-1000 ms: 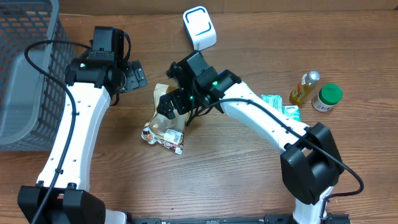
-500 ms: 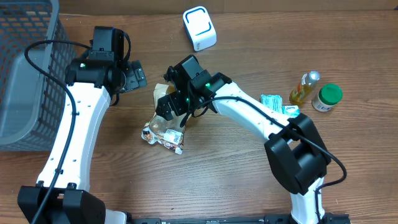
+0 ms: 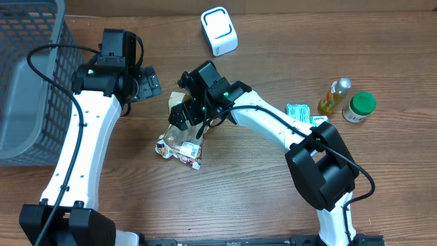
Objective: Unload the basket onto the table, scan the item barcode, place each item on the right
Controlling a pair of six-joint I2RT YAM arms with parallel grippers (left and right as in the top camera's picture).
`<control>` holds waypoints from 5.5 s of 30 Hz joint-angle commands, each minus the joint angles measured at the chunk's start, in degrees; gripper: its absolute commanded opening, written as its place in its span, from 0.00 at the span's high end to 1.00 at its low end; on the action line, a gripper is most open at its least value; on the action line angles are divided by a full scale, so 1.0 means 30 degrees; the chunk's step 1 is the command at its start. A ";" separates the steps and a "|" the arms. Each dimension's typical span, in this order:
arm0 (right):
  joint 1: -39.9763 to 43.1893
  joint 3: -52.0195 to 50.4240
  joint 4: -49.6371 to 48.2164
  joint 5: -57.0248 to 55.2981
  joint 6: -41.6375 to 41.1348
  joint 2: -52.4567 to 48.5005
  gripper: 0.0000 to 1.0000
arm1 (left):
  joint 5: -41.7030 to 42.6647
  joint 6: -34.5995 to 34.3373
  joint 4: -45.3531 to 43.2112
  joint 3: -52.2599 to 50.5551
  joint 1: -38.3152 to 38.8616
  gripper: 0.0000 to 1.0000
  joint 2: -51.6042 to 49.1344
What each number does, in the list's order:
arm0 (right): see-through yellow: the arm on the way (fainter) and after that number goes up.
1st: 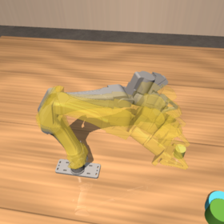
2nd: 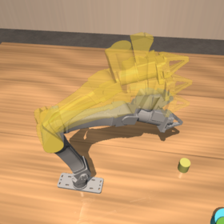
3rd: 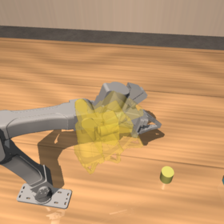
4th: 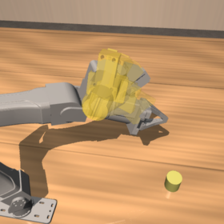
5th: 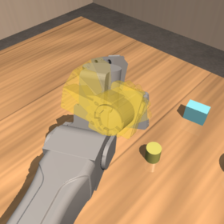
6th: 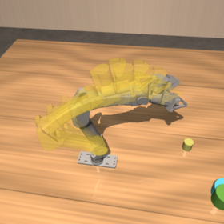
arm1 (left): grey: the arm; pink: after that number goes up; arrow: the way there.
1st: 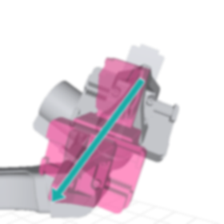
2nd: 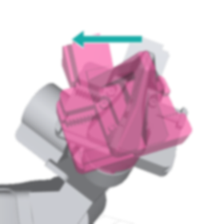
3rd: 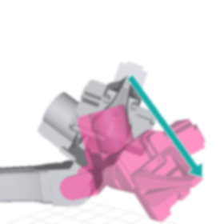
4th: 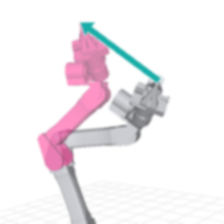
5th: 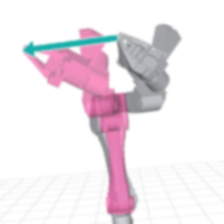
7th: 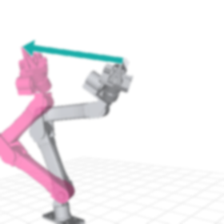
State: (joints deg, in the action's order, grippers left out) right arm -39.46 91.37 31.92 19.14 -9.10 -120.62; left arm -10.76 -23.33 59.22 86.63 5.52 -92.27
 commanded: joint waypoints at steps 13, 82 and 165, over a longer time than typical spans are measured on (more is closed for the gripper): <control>-0.0080 -0.0627 -0.0255 0.0918 -0.0022 -0.0772 0.65 | -0.0051 0.0510 0.0044 0.0197 0.0058 0.01 0.0022; 0.1100 0.6528 1.6925 -0.8349 -0.6397 -0.0357 0.78 | -0.0051 0.0503 0.0044 0.0197 0.0058 0.00 0.0022; 0.5224 0.6528 1.6211 0.1355 0.0080 0.0663 0.07 | -0.0051 0.0503 0.0044 0.0197 0.0058 0.01 0.0022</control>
State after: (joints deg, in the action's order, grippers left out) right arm -23.94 111.22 80.18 22.70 -9.02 -118.80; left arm -10.76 -23.33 59.24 86.63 5.52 -92.27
